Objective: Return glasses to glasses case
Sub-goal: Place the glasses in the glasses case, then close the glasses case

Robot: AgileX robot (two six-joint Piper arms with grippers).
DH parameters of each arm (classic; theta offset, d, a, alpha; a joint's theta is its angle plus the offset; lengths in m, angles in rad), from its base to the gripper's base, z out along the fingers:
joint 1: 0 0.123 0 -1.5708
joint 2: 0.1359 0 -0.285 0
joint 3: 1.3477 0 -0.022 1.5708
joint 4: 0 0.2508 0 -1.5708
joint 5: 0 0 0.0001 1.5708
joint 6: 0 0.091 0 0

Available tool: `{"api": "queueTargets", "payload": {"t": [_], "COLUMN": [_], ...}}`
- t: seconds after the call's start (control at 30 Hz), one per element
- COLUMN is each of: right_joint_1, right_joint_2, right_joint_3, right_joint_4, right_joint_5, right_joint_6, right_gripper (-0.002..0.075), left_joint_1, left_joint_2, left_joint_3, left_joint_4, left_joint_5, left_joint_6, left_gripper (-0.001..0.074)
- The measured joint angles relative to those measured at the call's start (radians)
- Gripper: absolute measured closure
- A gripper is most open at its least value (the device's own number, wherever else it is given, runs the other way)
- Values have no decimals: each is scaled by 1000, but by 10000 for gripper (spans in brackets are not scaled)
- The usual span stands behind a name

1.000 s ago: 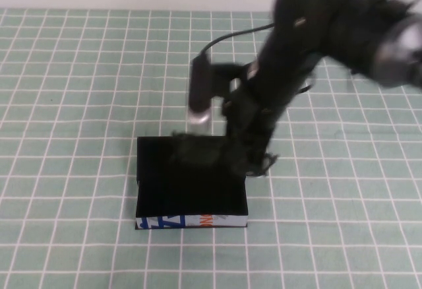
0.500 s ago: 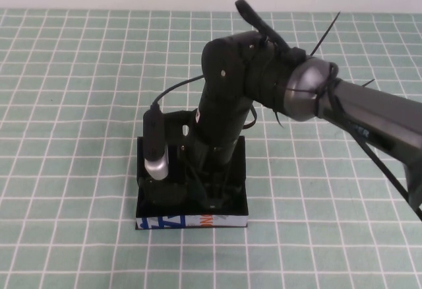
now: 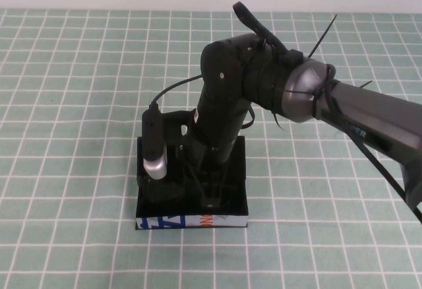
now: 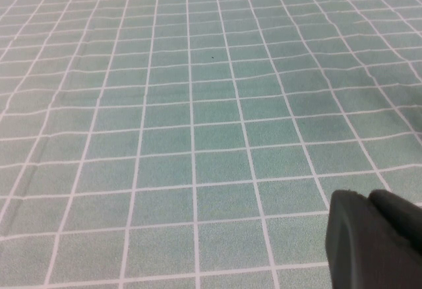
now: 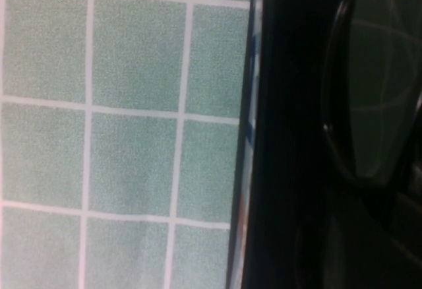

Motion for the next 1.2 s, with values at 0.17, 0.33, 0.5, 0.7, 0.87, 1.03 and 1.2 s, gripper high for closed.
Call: {"api": "queueTargets", "payload": {"t": [0.17,0.33,0.5,0.7,0.87,1.03,1.2], "right_joint_1": [0,0,0,0,0,0,-3], "right_joint_2": [0,0,0,-40,-121,-208,-301], "right_joint_3": [0,0,-5,-81,-184,-255,-265], "right_joint_4": [0,0,0,-2,2,20,80], "right_joint_5": [0,-6,-8,22,31,40,52], "right_joint_6": [0,0,0,4,73,127,152], "right_gripper": [671,667,664,714,734,737,737], "left_joint_1": [0,0,0,0,0,0,0], "left_joint_2": [0,0,0,0,0,0,0], "left_joint_3": [0,0,0,1,1,1,1], "left_joint_4": [0,0,0,0,0,2,2], "left_joint_5": [0,0,0,-121,-493,-849,-1088], "left_joint_6": [0,0,0,-76,-90,-88,-83], "left_gripper": [737,737,737,737,737,737,737]}}
